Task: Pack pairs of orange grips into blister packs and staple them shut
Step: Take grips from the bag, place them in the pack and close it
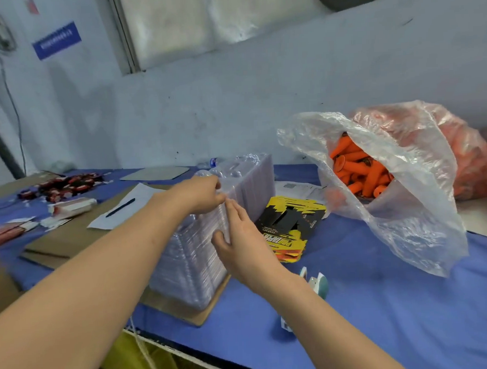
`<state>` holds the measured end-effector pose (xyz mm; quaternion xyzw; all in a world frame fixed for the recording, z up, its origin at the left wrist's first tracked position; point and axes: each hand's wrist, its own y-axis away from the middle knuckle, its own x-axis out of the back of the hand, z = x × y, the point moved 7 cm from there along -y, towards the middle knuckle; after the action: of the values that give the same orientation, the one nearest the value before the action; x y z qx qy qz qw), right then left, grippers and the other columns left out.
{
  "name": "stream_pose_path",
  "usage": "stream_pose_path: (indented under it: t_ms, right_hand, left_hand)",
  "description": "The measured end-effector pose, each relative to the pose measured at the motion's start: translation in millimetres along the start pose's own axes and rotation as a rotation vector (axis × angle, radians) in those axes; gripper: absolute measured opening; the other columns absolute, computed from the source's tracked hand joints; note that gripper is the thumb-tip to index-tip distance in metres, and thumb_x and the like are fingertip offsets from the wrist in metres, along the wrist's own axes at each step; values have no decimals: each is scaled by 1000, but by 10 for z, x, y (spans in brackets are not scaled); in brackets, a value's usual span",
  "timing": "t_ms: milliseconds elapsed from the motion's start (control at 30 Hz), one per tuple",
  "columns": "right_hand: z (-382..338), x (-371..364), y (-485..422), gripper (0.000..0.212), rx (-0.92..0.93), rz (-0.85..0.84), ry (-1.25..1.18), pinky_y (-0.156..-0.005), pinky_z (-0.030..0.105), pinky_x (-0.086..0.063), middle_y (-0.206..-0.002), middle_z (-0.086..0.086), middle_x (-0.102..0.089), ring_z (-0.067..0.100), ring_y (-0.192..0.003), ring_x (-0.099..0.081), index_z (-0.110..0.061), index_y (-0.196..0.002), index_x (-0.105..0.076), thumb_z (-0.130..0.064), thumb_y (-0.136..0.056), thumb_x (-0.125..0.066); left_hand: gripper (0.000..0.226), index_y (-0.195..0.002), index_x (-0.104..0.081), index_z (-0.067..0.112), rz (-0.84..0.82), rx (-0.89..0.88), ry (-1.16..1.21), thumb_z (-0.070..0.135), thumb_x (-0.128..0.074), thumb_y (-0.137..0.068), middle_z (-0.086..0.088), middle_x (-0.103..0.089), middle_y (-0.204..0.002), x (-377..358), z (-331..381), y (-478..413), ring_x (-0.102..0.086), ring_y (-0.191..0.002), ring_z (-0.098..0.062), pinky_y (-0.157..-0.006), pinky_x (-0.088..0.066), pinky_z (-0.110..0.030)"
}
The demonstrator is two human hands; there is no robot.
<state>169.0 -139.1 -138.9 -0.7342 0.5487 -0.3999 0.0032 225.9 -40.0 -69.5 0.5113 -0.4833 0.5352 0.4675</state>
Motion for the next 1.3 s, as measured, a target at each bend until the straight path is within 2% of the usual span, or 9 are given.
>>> stream_pose_path:
  t_ms: [167,300,433,533,733,933,1133,1200,1300]
  right_hand:
    - [8,-241,-120,71,-12,-49,-74,-119,27,-15,-166,-3,-3,14,-151,-9,-17,-158,-1,-26,-101,-41]
    - [29,-337,-118,67,-5,-71,-37,-115,22,-13,-166,-7,2,12,-151,-7,-20,-158,-2,-30,-103,-38]
    - [22,-340,-76,66,50,-64,104,-118,29,-19,-166,-4,5,15,-151,-9,-18,-158,0,-29,-104,-35]
    - [5,-367,-36,67,63,-55,144,-119,29,-20,-166,-1,8,17,-151,-8,-15,-158,4,-27,-104,-34]
    - [-25,-431,3,69,56,-25,137,-116,32,-29,-165,0,11,19,-150,-13,-14,-157,7,-23,-103,-34]
    - [-18,-481,30,69,45,-10,134,-108,31,-38,-165,-1,11,20,-149,-18,-14,-157,5,-24,-102,-35]
    - [-10,-466,34,68,45,-14,153,-114,33,-31,-166,1,7,22,-149,-16,-13,-157,3,-25,-102,-35]
    - [-7,-438,20,67,31,-3,157,-112,35,-33,-166,-1,3,23,-147,-21,-15,-158,-1,-25,-102,-36]
    - [-5,-370,3,62,19,20,140,-112,37,-32,-166,-2,-5,25,-144,-27,-17,-157,-11,-24,-101,-37]
  left_hand:
    - [40,-143,-43,21,13,4,20,28,-42,-104,-8,-51,-144,-22,-79,-26,-54,-122,-27,-96,-45,-36]
    - [42,-141,-40,16,66,46,21,24,-43,-100,-15,-60,-126,-9,-227,-10,-57,-98,-30,-86,-48,-39]
    - [33,-109,-58,8,128,122,-109,36,-40,-102,-16,-63,-115,18,-342,33,-60,-103,-34,-84,-46,-38]
    - [21,-101,-55,12,108,127,-122,26,-39,-103,-15,-61,-117,-12,-301,25,-58,-106,-34,-80,-43,-37]
    - [26,-123,-56,15,134,120,-63,20,-41,-102,-14,-61,-122,49,-293,78,-58,-108,-33,-82,-44,-38]
    - [21,-115,-58,16,125,109,-52,23,-44,-101,-13,-61,-117,82,-284,92,-57,-104,-32,-84,-45,-37]
    - [18,-93,-53,15,148,108,-42,26,-43,-102,-10,-58,-102,184,-294,63,-52,-89,-28,-75,-41,-32]
    - [20,-93,-55,14,162,114,-44,28,-43,-101,-9,-56,-97,213,-308,57,-52,-87,-29,-73,-40,-32]
    - [23,-107,-57,13,205,128,-42,32,-46,-101,-11,-61,-110,301,-323,52,-57,-98,-31,-75,-40,-33]
